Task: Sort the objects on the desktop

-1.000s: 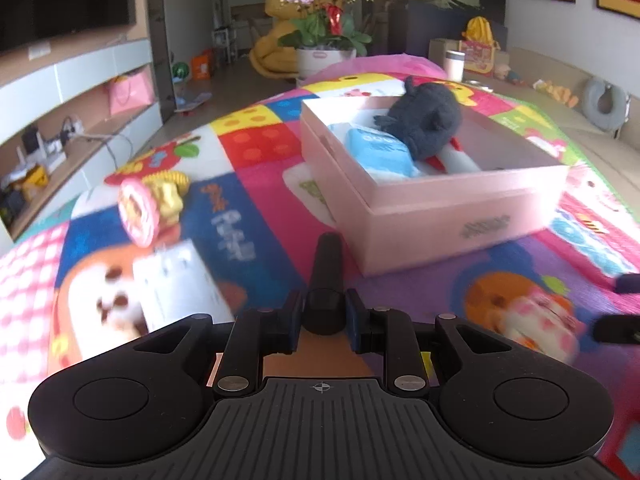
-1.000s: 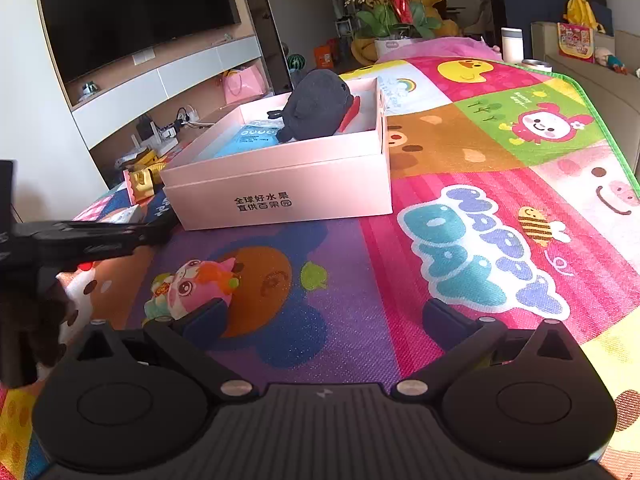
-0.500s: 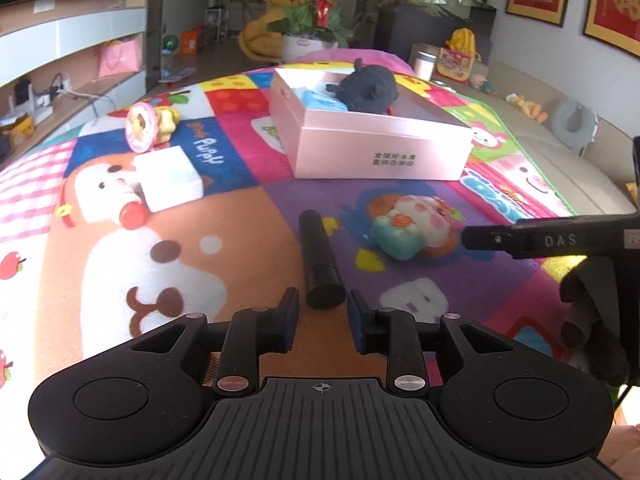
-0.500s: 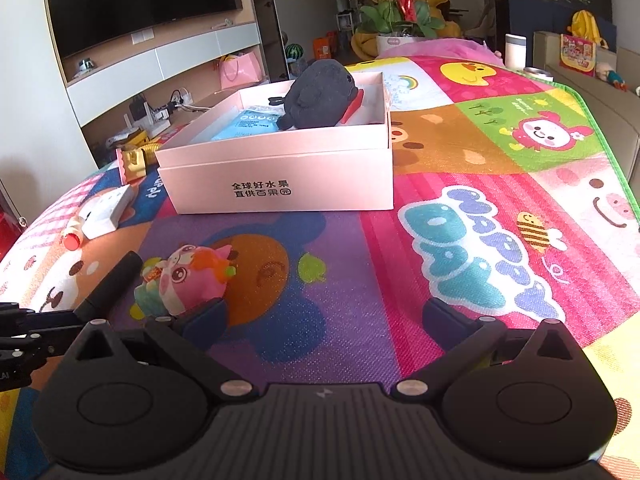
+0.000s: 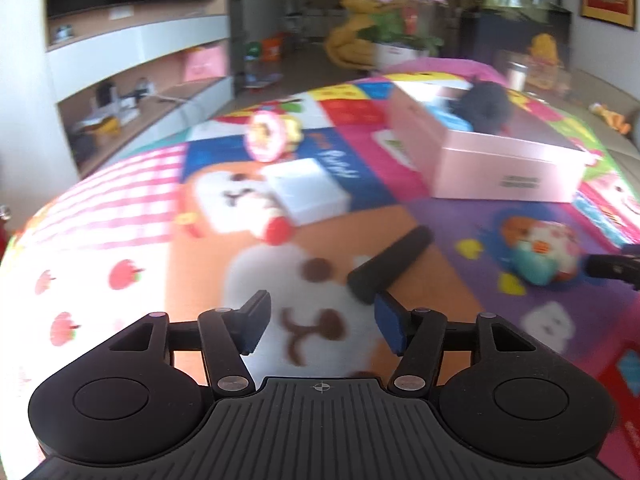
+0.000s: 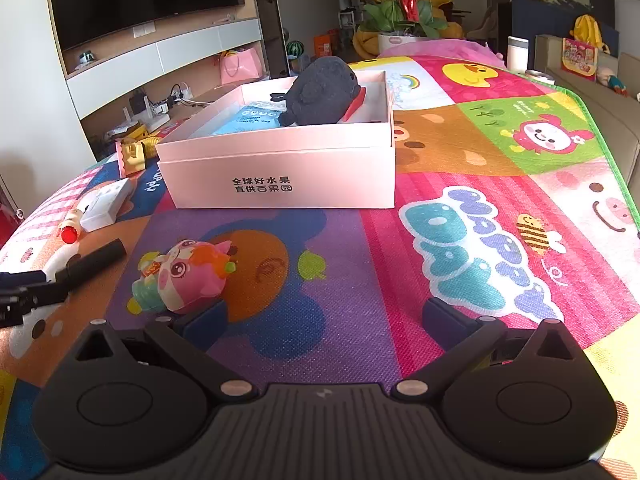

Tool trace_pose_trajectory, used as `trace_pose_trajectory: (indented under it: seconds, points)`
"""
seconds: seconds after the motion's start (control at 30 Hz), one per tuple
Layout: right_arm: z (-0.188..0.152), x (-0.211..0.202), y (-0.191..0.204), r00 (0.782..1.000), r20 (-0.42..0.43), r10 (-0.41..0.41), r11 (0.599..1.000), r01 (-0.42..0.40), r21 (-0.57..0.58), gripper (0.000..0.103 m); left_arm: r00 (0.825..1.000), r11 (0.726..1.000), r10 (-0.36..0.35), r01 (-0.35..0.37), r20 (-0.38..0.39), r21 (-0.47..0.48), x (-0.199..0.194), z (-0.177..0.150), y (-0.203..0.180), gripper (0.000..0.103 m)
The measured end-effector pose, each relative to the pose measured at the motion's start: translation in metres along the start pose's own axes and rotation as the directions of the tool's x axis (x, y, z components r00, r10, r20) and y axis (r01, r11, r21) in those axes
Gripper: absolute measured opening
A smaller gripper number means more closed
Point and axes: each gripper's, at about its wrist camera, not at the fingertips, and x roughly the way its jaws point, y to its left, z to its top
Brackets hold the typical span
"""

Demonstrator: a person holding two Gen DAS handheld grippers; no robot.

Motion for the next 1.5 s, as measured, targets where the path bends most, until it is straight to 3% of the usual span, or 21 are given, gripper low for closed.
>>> trace_pose_trajectory:
  seconds: [0.13,0.47,0.6,0.83,1.17,1.23,1.3,1.5]
  points:
    - [0.0,0.0,0.0,1.0,0.0,-0.002,1.0,0.002,-0.002,0.103,1.0,0.999,0.02,-0.02,-0.006,-0.029,-0.001,0.002,0.012,0.069]
    - [0.0,-0.001,-0.002,1.0,-0.002,-0.002,1.0,0.002,-0.008,0.103,0.997,0.996,-0.075,0.074,-0.019,-0.051,0.001,0.002,-0.005,0.081]
    - [0.0,-0.001,-0.002,1.0,-0.002,-0.002,1.0,0.002,-0.009,0.103,0.997,0.995,-0.08,0.079,-0.016,-0.059,0.007,0.007,-0.013,0.095]
    - [0.0,-0.001,0.0,1.0,-0.007,-0.016,1.0,0.016,-0.025,0.103,0.999,0.99,-0.044,0.045,0.007,-0.132,0.037,0.028,-0.016,0.095]
    - [0.0,0.0,0.002,1.0,-0.005,-0.012,1.0,0.012,-0.02,0.103,1.0,0.996,-0.007,0.009,0.025,-0.084,0.079,0.058,-0.04,0.096]
    - [0.0,0.0,0.002,1.0,-0.006,-0.014,1.0,0.014,-0.022,0.103,0.999,0.998,0.019,-0.017,0.028,-0.061,0.085,0.061,-0.047,0.093]
    - [0.0,0.0,0.003,1.0,-0.009,-0.02,0.999,0.02,-0.03,0.103,0.998,0.998,0.046,-0.045,0.033,-0.037,0.088,0.062,-0.051,0.08]
    - [0.0,0.004,0.009,0.998,-0.026,-0.051,0.996,0.049,-0.068,0.103,0.999,1.0,0.007,-0.007,0.038,-0.009,0.073,0.052,-0.045,0.079]
